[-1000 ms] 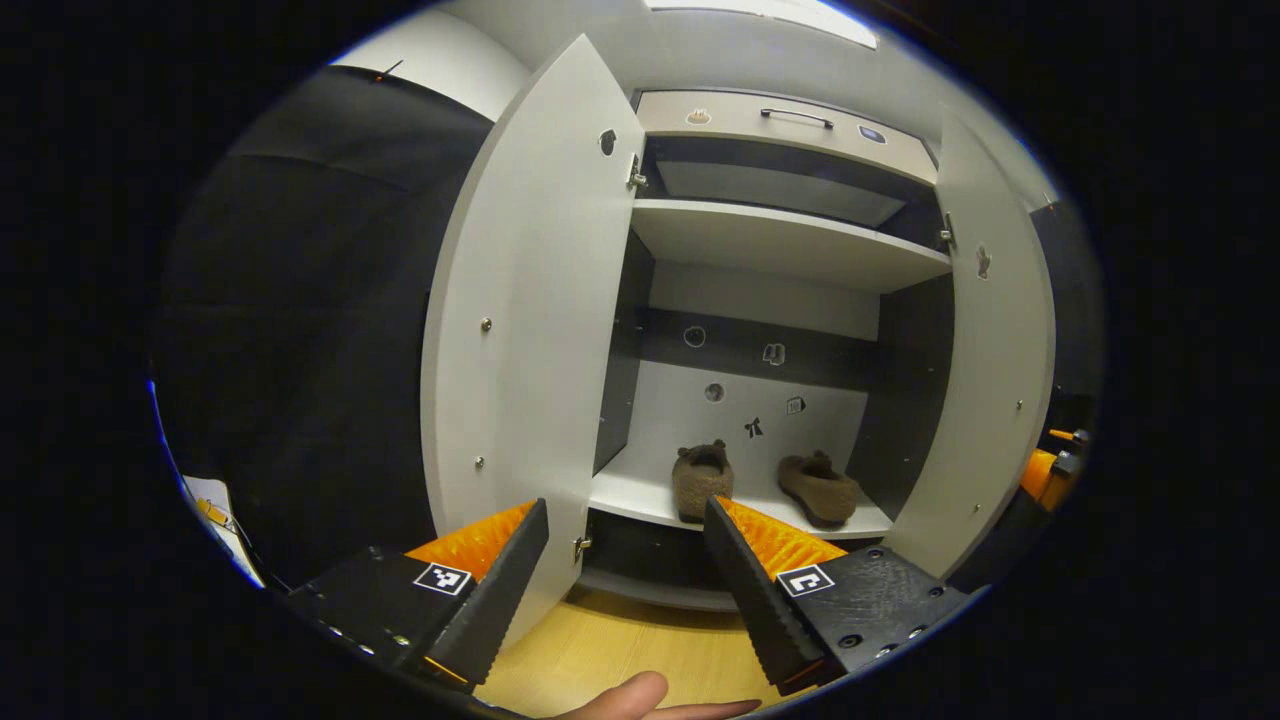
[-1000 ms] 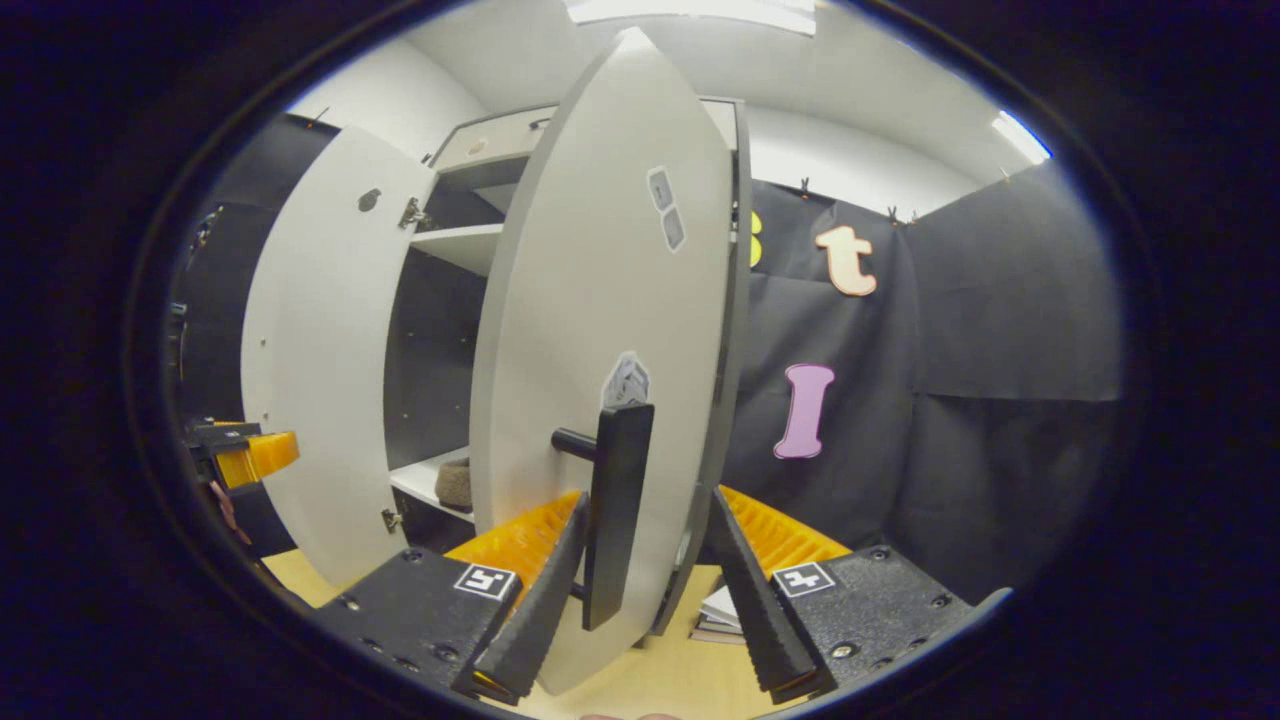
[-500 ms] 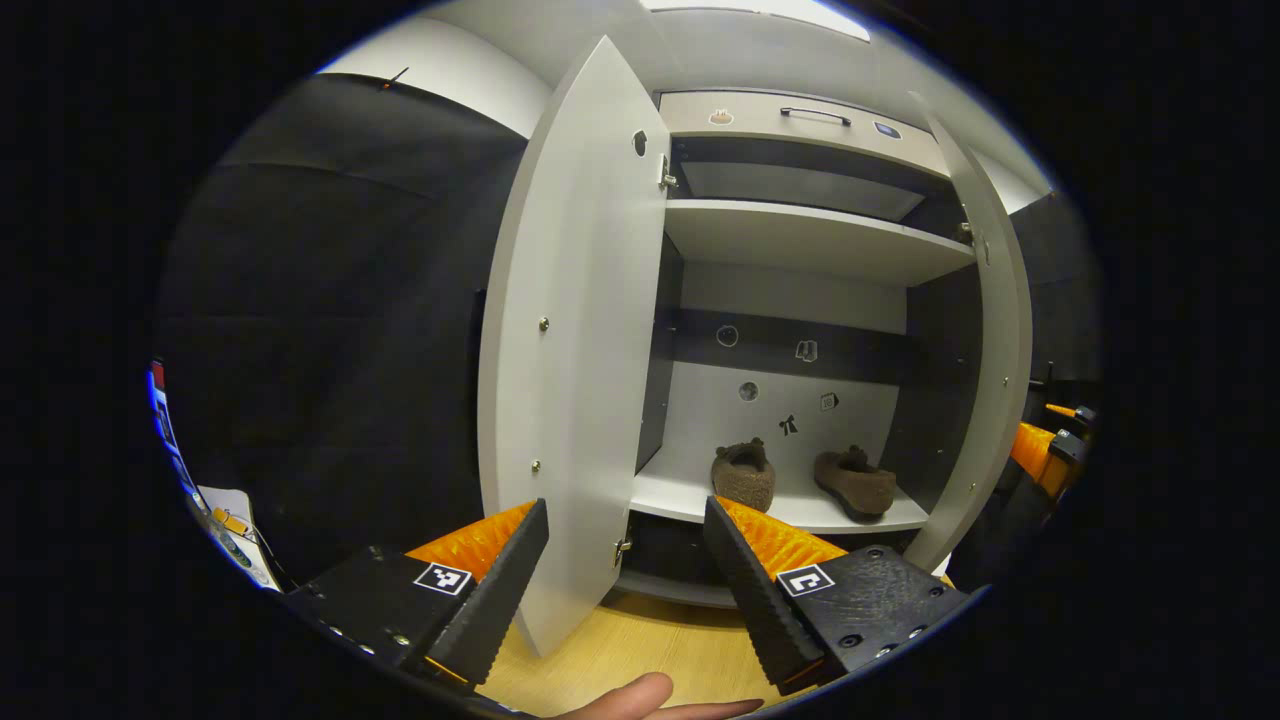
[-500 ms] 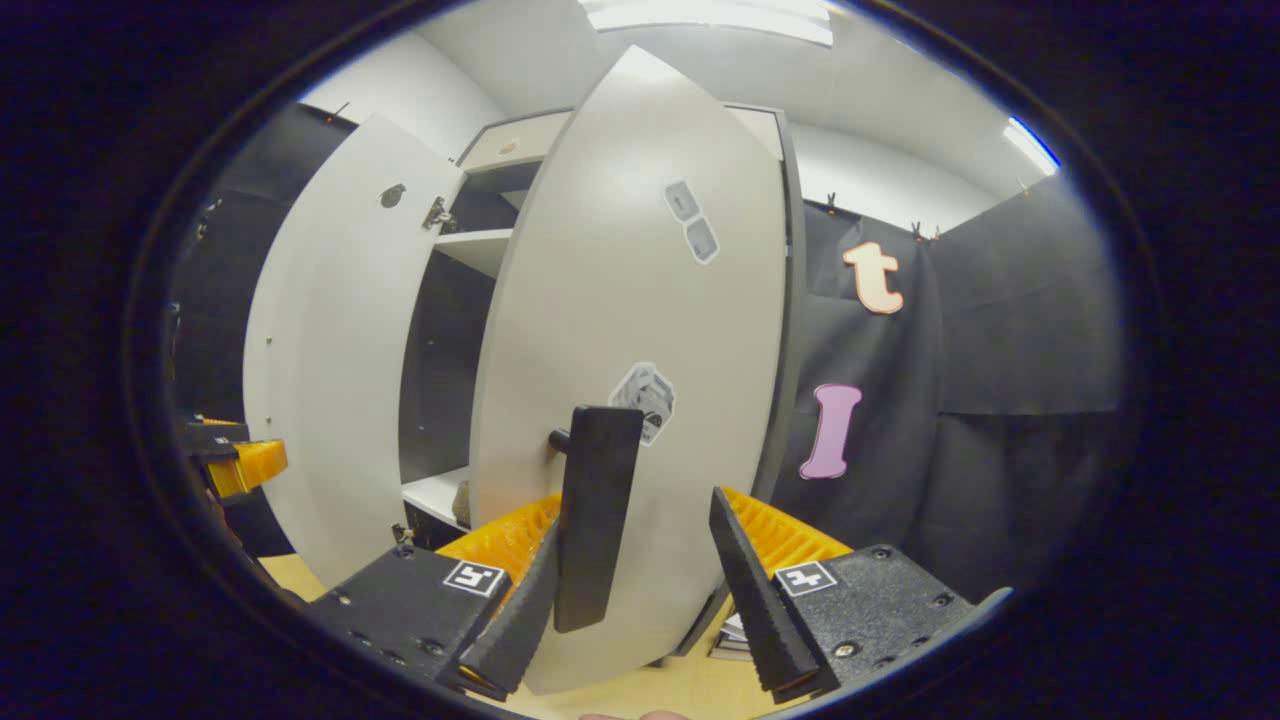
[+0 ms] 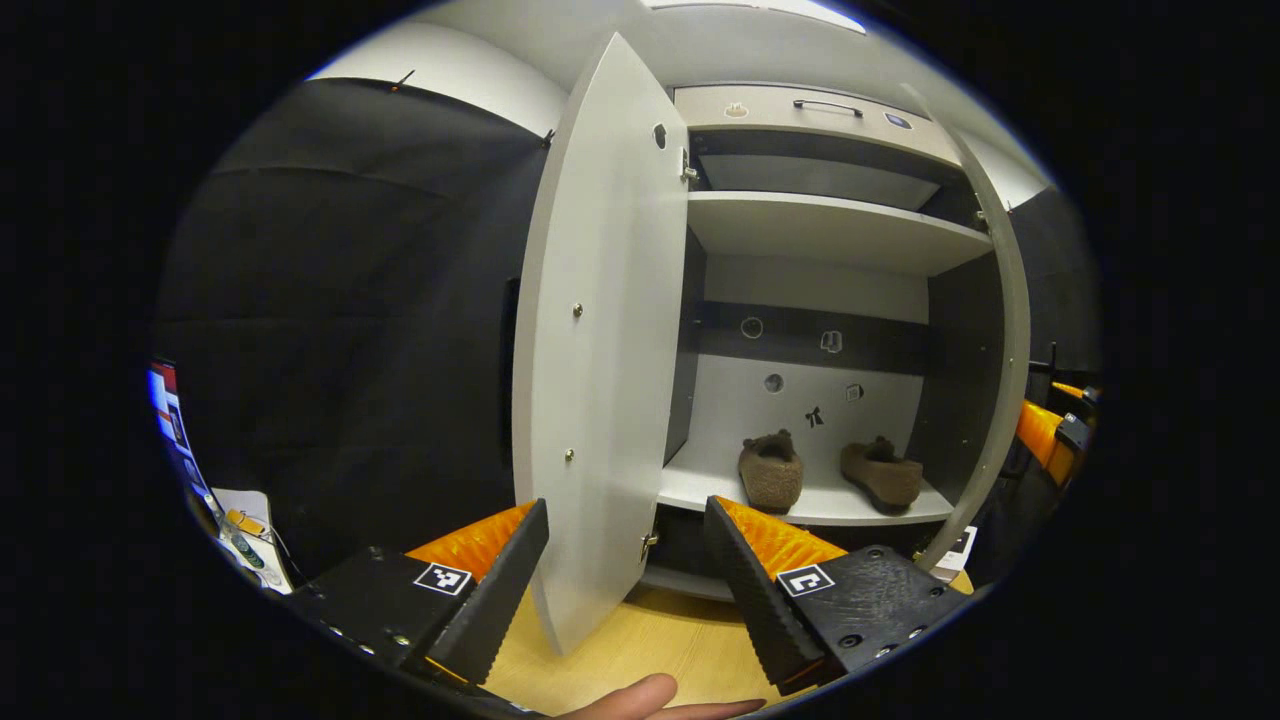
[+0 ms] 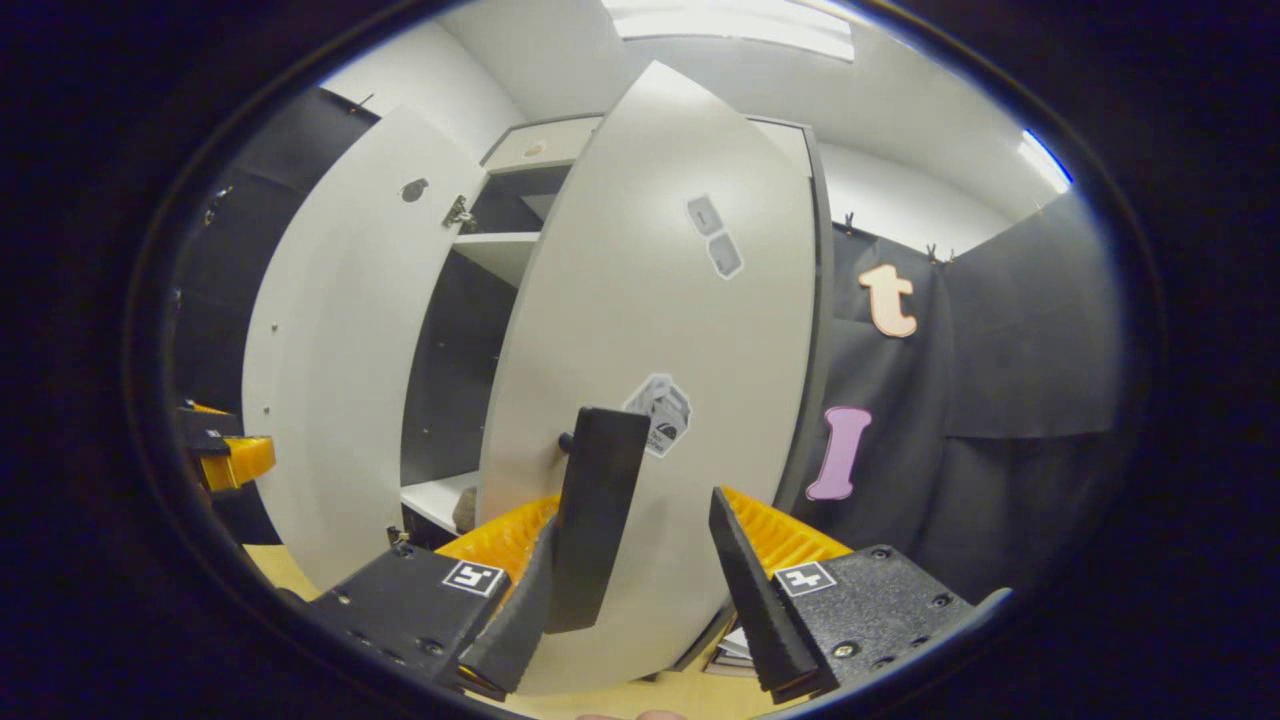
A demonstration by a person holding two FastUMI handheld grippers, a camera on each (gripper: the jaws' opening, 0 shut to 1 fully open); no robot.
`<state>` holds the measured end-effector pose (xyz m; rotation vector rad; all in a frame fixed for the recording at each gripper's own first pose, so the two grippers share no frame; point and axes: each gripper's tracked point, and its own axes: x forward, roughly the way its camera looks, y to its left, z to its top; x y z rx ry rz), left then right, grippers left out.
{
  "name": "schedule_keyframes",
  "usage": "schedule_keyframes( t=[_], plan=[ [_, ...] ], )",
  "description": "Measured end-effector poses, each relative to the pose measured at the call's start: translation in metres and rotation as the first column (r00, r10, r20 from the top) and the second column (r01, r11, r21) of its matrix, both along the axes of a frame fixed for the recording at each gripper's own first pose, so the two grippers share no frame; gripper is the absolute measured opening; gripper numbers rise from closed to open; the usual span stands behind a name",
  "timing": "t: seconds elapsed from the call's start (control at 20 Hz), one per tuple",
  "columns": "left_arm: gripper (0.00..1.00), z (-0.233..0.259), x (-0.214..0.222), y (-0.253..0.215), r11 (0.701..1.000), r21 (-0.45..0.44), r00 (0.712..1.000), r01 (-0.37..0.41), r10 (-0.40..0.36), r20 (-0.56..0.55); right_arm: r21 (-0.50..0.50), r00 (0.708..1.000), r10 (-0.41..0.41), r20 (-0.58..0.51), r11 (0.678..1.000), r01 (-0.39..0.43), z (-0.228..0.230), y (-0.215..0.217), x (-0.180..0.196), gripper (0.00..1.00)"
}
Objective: Grab one shoe with the right hand and put it into the shoe cabinet, grab the other shoe with the left hand and put it into the shoe cabinet; then close the right door with the right hand and the left door with the left hand.
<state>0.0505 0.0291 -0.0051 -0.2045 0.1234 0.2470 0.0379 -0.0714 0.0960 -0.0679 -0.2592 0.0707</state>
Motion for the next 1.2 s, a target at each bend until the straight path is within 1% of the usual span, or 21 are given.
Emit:
schedule_keyframes(
  t=[0.05,0.2,0.3,0.45,0.75,0.85,0.95,1.1,1.2],
  plan=[
    [0.95,-0.001,-0.001,0.002,1.0,0.001,1.0,-0.007,0.007,-0.003,-0.004,1.0,-0.002,0.009,1.0,0.002,0.002,0.003,0.002,0.84],
    [0.95,-0.003,-0.003,0.009,0.999,0.005,0.999,-0.032,0.032,-0.011,-0.017,1.0,-0.006,0.027,1.0,0.007,0.005,0.011,0.009,0.84],
    [0.95,-0.003,-0.005,0.015,0.999,0.003,0.999,-0.047,0.047,-0.017,-0.023,0.999,0.007,0.031,1.0,-0.006,0.006,0.016,0.013,0.84],
    [0.95,0.003,-0.014,0.025,0.997,0.006,0.997,-0.073,0.073,0.007,-0.047,0.999,0.02,0.041,0.999,-0.018,0.008,0.023,0.019,0.84],
    [0.95,-0.003,-0.022,0.041,0.991,0.056,0.992,-0.123,0.124,0.0,-0.118,0.997,0.053,0.062,0.992,-0.046,0.012,0.042,0.028,0.84],
    [0.95,-0.004,-0.021,0.043,0.99,0.063,0.992,-0.124,0.124,0.001,-0.125,0.996,0.067,0.058,0.99,-0.059,0.012,0.047,0.032,0.84],
    [0.95,-0.004,-0.021,0.043,0.992,0.071,0.994,-0.107,0.107,-0.001,-0.134,0.996,0.07,0.058,0.989,-0.062,0.014,0.05,0.036,0.84],
    [0.95,-0.002,-0.021,0.044,0.991,0.084,0.995,-0.103,0.102,0.017,-0.17,0.996,0.063,0.058,0.984,-0.052,0.016,0.056,0.043,0.84],
    [0.95,-0.004,-0.021,0.048,0.988,0.1,0.993,-0.118,0.117,0.013,-0.189,0.997,0.049,0.061,0.981,-0.036,0.016,0.06,0.047,0.84]
  ],
)
